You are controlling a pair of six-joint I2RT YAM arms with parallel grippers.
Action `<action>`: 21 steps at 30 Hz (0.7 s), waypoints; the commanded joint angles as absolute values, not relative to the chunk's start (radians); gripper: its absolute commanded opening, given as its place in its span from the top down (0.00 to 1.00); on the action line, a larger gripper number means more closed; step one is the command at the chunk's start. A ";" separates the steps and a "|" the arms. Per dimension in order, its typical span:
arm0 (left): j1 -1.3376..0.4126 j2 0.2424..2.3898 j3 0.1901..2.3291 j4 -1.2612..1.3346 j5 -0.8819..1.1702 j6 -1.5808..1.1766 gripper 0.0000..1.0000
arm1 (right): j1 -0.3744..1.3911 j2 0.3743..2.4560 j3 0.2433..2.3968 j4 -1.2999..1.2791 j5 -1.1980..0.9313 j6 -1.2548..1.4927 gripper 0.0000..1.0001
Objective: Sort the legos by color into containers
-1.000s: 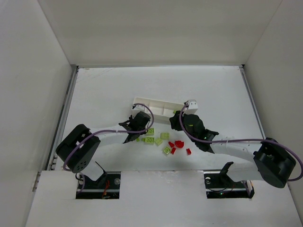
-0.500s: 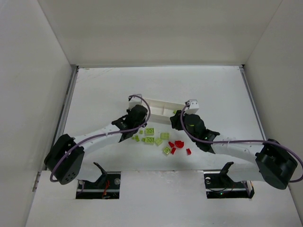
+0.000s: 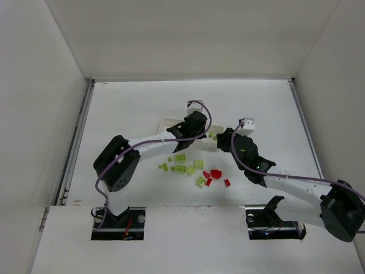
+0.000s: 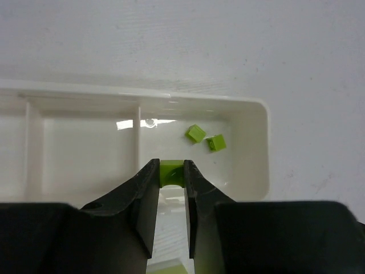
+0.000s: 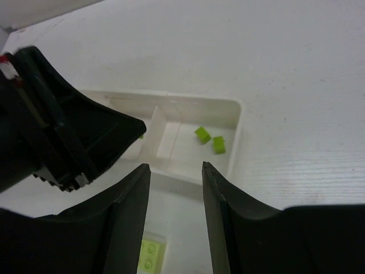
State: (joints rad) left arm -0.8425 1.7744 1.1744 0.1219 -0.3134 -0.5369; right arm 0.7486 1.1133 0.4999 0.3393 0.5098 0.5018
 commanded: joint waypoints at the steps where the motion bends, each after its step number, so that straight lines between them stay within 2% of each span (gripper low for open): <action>1: -0.857 1.807 1.255 0.126 -0.291 -0.543 0.79 | 0.720 1.069 0.477 0.331 0.554 0.526 0.53; 9: -0.877 1.819 1.302 0.123 -0.293 -0.529 0.55 | 0.711 1.066 0.474 0.328 0.546 0.537 0.53; 11: -0.877 1.807 1.298 0.123 -0.295 -0.528 0.54 | 0.716 1.074 0.477 0.333 0.545 0.531 0.53; 15: -0.864 1.728 1.247 0.121 -0.301 -0.526 0.56 | 0.719 1.106 0.498 0.331 0.503 0.519 0.61; 21: -0.829 1.493 1.004 0.109 -0.379 -0.531 0.57 | 0.829 1.176 0.557 0.334 0.442 0.454 0.68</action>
